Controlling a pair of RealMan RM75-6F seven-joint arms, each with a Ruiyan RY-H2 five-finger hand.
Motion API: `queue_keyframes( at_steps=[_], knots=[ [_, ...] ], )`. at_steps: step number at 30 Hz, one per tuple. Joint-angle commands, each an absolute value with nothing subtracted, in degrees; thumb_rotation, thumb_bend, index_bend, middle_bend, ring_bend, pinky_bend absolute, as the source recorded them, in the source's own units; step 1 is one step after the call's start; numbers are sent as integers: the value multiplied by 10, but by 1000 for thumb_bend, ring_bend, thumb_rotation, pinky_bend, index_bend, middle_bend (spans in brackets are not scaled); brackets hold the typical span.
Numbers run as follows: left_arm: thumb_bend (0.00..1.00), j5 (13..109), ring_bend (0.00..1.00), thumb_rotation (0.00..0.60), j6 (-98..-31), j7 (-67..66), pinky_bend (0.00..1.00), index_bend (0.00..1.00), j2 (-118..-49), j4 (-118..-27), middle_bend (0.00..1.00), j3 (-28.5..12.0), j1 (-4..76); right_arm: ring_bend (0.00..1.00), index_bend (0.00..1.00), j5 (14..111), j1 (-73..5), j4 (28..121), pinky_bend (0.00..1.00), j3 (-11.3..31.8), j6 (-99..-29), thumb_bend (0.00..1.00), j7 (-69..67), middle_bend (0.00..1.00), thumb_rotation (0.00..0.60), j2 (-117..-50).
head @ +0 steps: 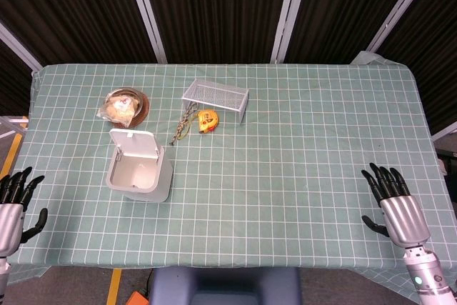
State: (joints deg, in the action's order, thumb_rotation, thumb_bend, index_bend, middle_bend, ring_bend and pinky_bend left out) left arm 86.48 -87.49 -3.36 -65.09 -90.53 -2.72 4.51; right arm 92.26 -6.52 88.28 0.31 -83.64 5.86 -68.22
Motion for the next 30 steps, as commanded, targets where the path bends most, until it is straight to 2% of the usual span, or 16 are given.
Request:
queue_keyframes(
  at_steps=[1, 5, 6, 7, 8, 9, 10, 11, 12, 13, 15, 17, 19, 22, 25, 30],
  knots=[
    [464, 864, 0, 600, -879, -28, 36, 111, -655, -906, 0, -31, 46, 0, 0, 923, -66, 888, 0, -1, -831, 264, 58, 0, 600, -678],
    [462, 889, 0, 600, -923, 35, 88, 51, -695, -873, 0, -61, 59, 0, 0, 934, -62, 894, 0, -4, -843, 264, 45, 0, 600, -673],
    [462, 894, 12, 600, -933, 59, 157, 47, -705, -866, 9, -72, 65, 0, 0, 940, -61, 894, 0, -5, -849, 264, 40, 0, 600, -672],
    [462, 896, 63, 600, -941, 84, 265, 46, -712, -865, 58, -87, 75, 0, 0, 950, -59, 893, 0, -8, -857, 264, 33, 0, 600, -671],
    [465, 898, 138, 600, -944, 97, 384, 46, -714, -871, 136, -100, 84, 0, 0, 959, -57, 892, 0, -10, -865, 264, 28, 0, 600, -670],
    [475, 899, 280, 600, -948, 102, 566, 51, -713, -879, 284, -114, 94, 0, 0, 968, -56, 890, 0, -12, -873, 264, 24, 0, 600, -670],
    [487, 900, 388, 600, -950, 101, 688, 58, -713, -887, 399, -128, 105, 0, 0, 978, -53, 889, 0, -15, -883, 264, 21, 0, 600, -670],
    [511, 895, 573, 600, -945, 92, 872, 77, -711, -904, 596, -147, 119, 0, 0, 993, -50, 888, 0, -19, -896, 264, 17, 0, 600, -670],
    [531, 888, 711, 600, -936, 82, 963, 99, -708, -919, 741, -159, 131, 0, 0, 1004, -48, 886, 0, -22, -905, 264, 15, 0, 600, -670],
    [542, 877, 813, 600, -920, 71, 996, 122, -703, -937, 847, -169, 143, 0, 0, 1012, -45, 885, 0, -25, -913, 264, 14, 0, 600, -670],
    [547, 842, 944, 600, -864, 36, 1000, 161, -680, -987, 968, -185, 169, 0, 0, 1024, -41, 884, 0, -28, -925, 264, 16, 0, 600, -670],
    [543, 795, 990, 600, -802, -8, 1000, 180, -655, -1034, 998, -199, 197, 0, 0, 1027, -39, 883, 0, -29, -928, 264, 15, 0, 600, -670],
    [539, 735, 1000, 600, -744, -62, 1000, 191, -633, -1074, 1000, -212, 225, 0, 0, 1025, -40, 884, 0, -29, -925, 264, 13, 0, 600, -668],
    [532, 658, 1000, 600, -693, -119, 1000, 201, -619, -1112, 1000, -231, 263, 0, 0, 1020, -41, 887, 0, -27, -921, 264, 12, 0, 600, -666],
    [526, 591, 1000, 600, -673, -166, 1000, 233, -620, -1133, 1000, -250, 300, 0, 0, 1020, -42, 887, 0, -26, -920, 264, 11, 0, 600, -665],
    [524, 480, 1000, 600, -643, -226, 1000, 259, -623, -1150, 1000, -256, 351, 0, 0, 1017, -44, 888, 0, -27, -914, 264, 5, 0, 600, -661]
  ],
)
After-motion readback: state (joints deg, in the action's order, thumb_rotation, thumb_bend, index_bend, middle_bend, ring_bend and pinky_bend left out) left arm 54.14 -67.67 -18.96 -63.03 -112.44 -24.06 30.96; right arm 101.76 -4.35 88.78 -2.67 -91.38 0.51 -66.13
